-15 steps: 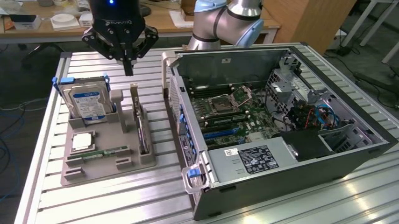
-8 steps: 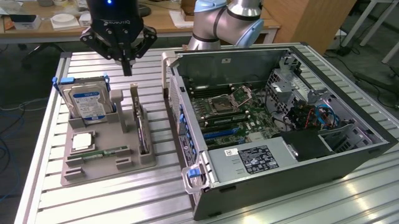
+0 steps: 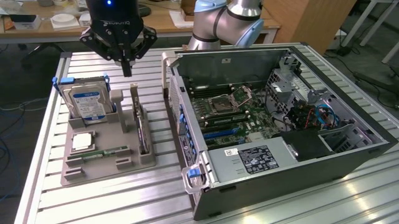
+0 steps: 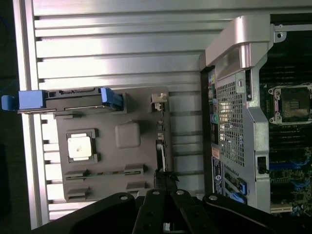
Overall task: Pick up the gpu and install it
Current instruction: 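Pick up the gpu and move the gpu toward the slot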
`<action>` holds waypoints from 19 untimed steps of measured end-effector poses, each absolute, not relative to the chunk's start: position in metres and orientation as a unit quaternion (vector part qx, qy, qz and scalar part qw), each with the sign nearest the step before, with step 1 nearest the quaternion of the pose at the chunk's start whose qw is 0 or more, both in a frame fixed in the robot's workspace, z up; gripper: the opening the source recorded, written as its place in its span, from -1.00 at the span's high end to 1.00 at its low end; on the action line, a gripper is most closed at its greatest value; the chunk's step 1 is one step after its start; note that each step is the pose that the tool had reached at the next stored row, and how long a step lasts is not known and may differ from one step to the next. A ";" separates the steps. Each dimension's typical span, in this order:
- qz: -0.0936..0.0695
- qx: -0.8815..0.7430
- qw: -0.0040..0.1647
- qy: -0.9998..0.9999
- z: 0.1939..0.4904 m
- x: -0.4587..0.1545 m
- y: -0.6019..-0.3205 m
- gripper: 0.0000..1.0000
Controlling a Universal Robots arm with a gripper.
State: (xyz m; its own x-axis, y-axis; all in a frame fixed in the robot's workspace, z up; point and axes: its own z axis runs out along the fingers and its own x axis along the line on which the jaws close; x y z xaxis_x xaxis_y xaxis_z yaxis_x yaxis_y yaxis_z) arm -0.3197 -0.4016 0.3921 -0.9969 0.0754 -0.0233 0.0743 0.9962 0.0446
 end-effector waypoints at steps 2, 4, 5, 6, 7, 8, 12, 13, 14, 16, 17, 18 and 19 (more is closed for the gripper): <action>0.022 0.038 0.013 0.999 0.392 -0.320 -0.402 0.66; 0.022 0.037 0.012 0.999 0.392 -0.320 -0.403 0.54; 0.022 0.037 0.012 0.999 0.392 -0.320 -0.403 0.42; 0.022 0.037 0.012 0.999 0.392 -0.320 -0.403 0.42; 0.022 0.037 0.012 0.999 0.392 -0.320 -0.404 0.30; 0.022 0.037 0.013 0.999 0.392 -0.320 -0.404 0.18; 0.021 0.037 0.013 0.999 0.392 -0.320 -0.405 -0.17; 0.021 0.037 0.013 0.999 0.392 -0.320 -0.405 -0.17; 0.021 0.037 0.012 0.999 0.392 -0.320 -0.406 -0.29; 0.022 0.037 0.012 0.999 0.392 -0.320 -0.407 -0.29; 0.022 0.036 0.012 0.999 0.392 -0.320 -0.408 -0.29; 0.022 0.032 0.012 0.999 0.392 -0.320 -0.408 -0.29; 0.022 0.029 0.012 0.999 0.392 -0.320 -0.408 -0.29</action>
State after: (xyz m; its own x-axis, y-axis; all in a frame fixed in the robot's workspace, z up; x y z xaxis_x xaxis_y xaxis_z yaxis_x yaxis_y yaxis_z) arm -0.3197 -0.4079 0.3920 -0.9981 0.0577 -0.0234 0.0566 0.9974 0.0453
